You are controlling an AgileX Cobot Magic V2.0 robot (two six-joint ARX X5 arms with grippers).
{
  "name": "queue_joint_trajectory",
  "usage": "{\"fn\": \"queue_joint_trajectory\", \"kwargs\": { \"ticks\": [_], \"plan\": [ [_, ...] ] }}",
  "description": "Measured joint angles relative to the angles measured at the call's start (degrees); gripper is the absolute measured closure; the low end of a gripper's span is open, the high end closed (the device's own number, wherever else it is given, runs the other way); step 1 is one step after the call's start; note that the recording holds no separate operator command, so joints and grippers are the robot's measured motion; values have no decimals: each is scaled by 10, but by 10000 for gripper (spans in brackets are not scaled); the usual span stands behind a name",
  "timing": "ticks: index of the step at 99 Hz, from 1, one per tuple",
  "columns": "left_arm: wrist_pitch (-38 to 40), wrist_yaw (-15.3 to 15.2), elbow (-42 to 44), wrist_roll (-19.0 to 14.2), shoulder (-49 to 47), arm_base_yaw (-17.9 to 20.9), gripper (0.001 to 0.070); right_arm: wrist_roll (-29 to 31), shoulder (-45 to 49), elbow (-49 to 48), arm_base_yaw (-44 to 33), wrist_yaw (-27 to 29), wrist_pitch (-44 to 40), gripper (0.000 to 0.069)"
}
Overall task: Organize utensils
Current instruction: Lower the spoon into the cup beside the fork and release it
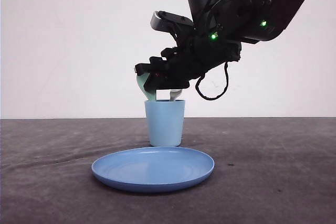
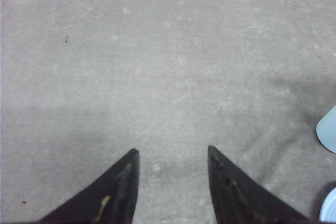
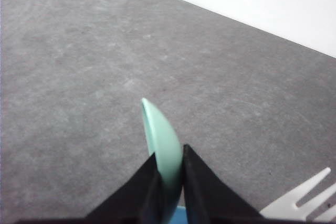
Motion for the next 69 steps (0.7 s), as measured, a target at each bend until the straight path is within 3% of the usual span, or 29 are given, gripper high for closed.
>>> {"fn": "queue_joint_trajectory", "kwargs": {
  "ticks": [10, 24, 31, 46, 69],
  "plan": [
    [0, 0, 0, 0, 0, 0, 470, 0, 0, 0, 0, 0, 0, 610],
    [0, 0, 0, 0, 0, 0, 470, 0, 0, 0, 0, 0, -1, 398],
    [0, 0, 0, 0, 0, 0, 470, 0, 0, 0, 0, 0, -4, 339],
    [0, 0, 0, 0, 0, 0, 470, 1, -17, 0, 0, 0, -34, 309],
    [0, 0, 0, 0, 0, 0, 470, 1, -119, 1, 1, 0, -88, 306]
  ]
}}
